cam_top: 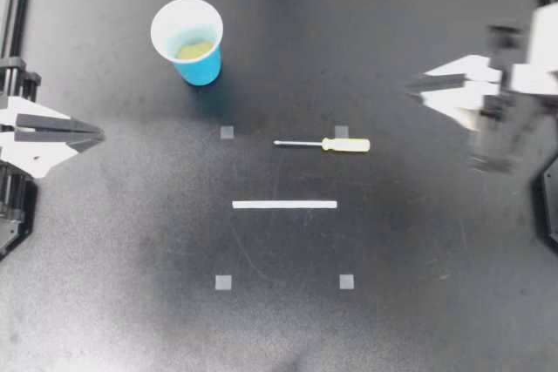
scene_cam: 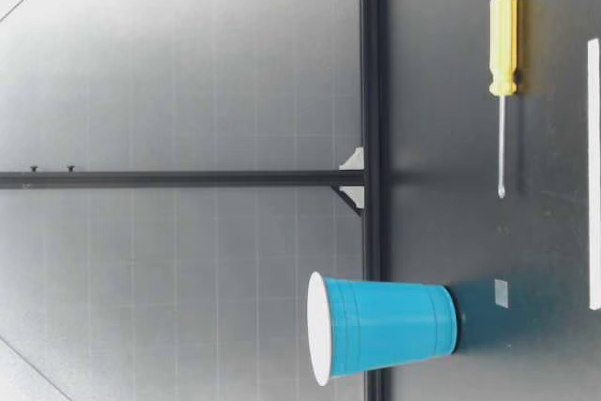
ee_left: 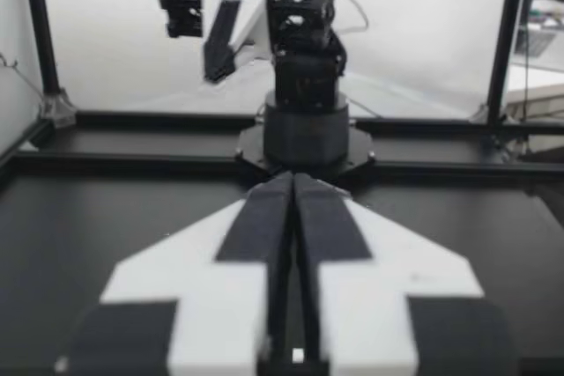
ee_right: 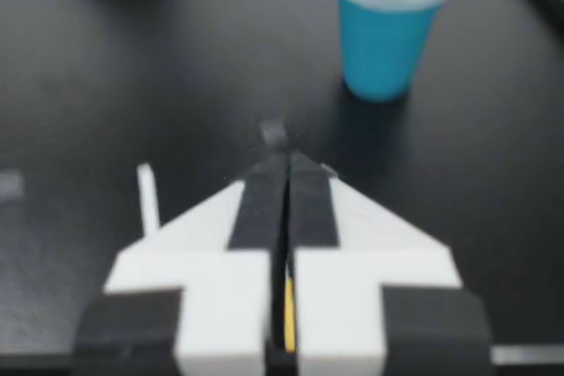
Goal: Pick up the screwdriver with the right arm, hand it over to the left arm then place it into the cup.
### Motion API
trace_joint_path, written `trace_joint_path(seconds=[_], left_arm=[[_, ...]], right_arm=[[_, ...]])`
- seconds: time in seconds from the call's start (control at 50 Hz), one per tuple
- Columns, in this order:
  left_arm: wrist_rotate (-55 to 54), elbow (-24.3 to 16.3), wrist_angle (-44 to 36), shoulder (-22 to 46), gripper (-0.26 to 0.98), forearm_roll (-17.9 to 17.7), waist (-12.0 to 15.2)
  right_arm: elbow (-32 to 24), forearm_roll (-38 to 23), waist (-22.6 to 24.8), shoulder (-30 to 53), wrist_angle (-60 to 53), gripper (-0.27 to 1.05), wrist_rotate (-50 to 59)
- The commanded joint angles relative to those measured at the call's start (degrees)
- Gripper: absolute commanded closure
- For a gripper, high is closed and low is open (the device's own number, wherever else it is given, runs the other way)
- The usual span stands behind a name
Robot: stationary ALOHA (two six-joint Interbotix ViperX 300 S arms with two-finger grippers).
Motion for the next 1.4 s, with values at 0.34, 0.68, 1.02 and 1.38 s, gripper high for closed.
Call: trace_joint_path(seconds=[0.34,0.68,1.02,1.38], left_arm=[[0.09,0.18,-0.62,0.44,0.61,-0.18,0.18],[0.00,0.62,-0.70,0.44,0.61,-0.18,0.09],[-0.18,0.88,-0.62,0.44,0.61,-0.18,0.09],[-0.18,1.23,-0.62,0.44,0.61,-0.26,0.09]], right_arm=[[-15.56,-4.22,-0.79,21.36,19.69,0.18,-0.97],[-24.52,1.32,-0.79,34.63,30.94,0.19,-12.92],[-26.63,4.39,-0.79,42.28,28.30,0.19,-16.70],[-26.81,5.10,-0.79,46.23,26.37,0.19,-16.70]])
